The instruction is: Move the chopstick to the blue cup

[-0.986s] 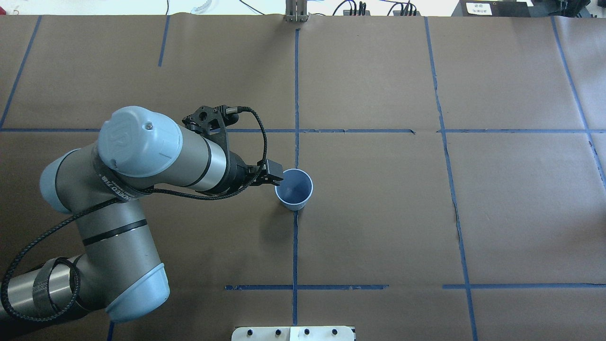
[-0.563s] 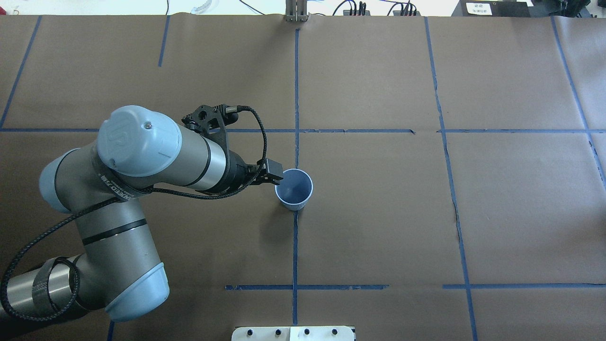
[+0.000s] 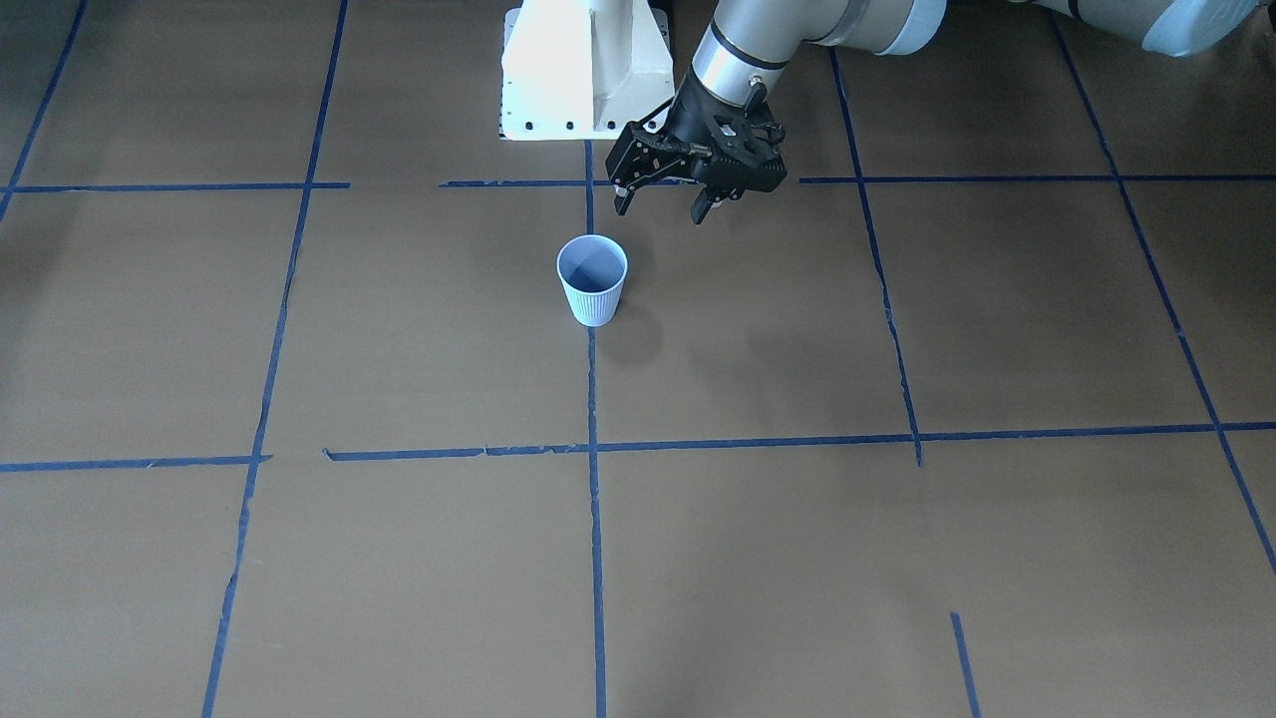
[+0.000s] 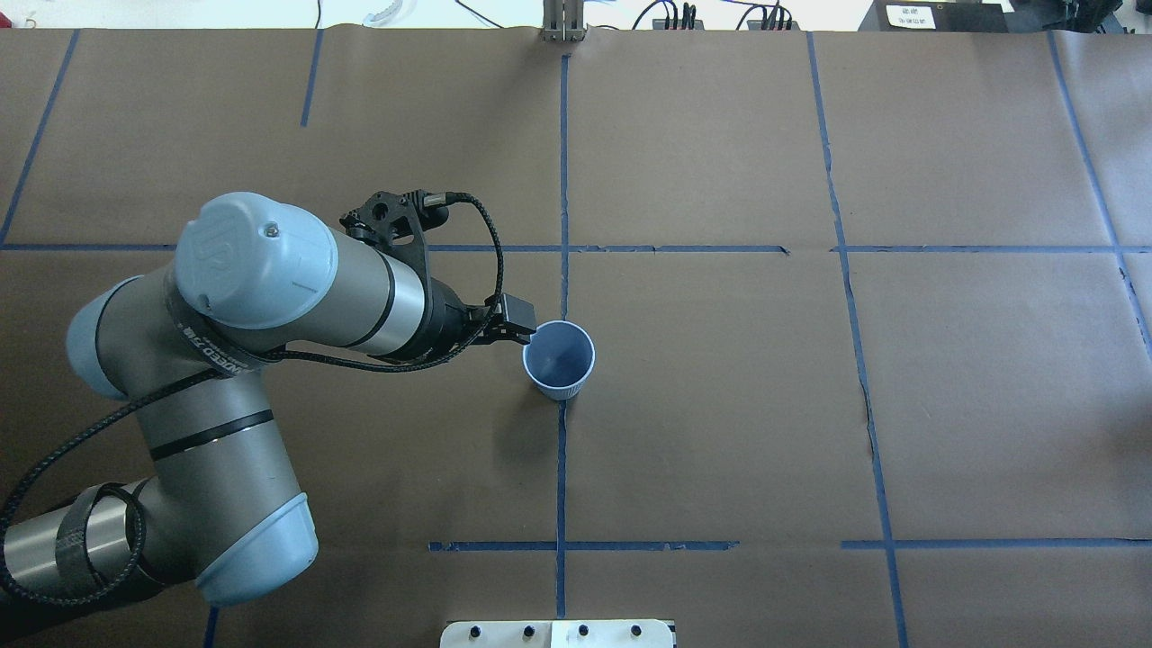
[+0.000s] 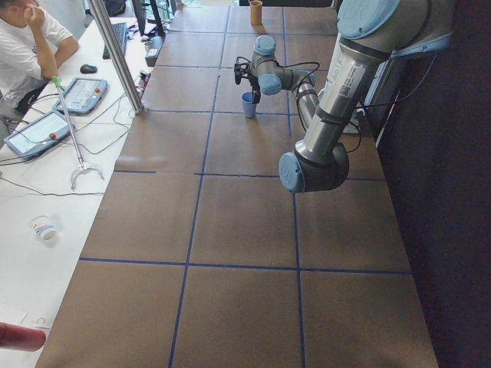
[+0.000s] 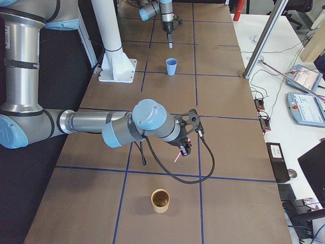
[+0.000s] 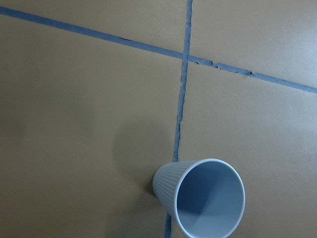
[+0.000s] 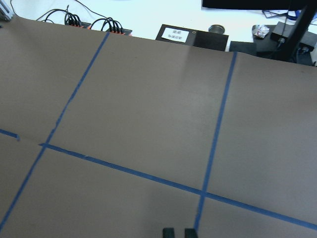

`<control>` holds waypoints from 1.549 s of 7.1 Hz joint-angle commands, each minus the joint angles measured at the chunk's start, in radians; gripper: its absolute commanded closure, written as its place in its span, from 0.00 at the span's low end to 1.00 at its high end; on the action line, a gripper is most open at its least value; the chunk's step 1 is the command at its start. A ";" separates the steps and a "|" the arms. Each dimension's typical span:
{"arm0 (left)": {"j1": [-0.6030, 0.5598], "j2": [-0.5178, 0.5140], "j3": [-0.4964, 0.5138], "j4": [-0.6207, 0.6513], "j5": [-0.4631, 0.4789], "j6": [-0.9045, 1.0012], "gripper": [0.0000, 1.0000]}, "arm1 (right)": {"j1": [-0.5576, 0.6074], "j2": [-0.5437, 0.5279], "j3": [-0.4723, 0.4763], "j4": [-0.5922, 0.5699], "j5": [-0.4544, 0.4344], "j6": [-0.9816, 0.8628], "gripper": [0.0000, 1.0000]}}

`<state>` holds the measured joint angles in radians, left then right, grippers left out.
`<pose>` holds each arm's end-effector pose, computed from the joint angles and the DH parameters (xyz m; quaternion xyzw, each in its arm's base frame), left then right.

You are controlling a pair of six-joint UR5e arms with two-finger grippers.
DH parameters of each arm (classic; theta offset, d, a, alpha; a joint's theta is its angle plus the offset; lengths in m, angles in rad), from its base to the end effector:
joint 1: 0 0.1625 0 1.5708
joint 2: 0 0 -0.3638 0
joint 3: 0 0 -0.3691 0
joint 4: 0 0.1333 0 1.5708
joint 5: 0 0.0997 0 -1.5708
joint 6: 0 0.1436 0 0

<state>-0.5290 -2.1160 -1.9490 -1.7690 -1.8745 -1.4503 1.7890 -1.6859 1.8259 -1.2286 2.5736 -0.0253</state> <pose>0.4534 -0.3697 0.1488 0.0463 0.5391 -0.0910 0.8360 0.1089 -0.4346 0.4946 0.2645 -0.4379 -0.0322 0.8586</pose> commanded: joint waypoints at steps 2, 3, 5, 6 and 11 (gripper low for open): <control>-0.035 0.040 -0.056 0.000 0.000 0.002 0.00 | -0.233 0.210 0.058 0.003 0.025 0.501 0.99; -0.051 0.054 -0.083 0.002 0.000 0.004 0.00 | -0.343 0.257 0.102 0.008 0.014 0.692 0.99; -0.100 0.056 -0.103 0.002 -0.003 0.008 0.00 | -0.472 0.421 0.107 0.008 0.002 0.977 0.98; -0.114 0.070 -0.108 0.000 -0.008 0.011 0.00 | -0.575 0.505 0.108 0.008 -0.086 1.112 0.98; -0.183 0.114 -0.107 0.003 -0.011 0.094 0.00 | -1.098 0.661 0.165 0.006 -0.744 1.452 0.98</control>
<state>-0.6829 -2.0218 -2.0550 -1.7659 -1.8832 -1.3932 0.7838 -1.0322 1.9884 -1.2214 1.9563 1.4092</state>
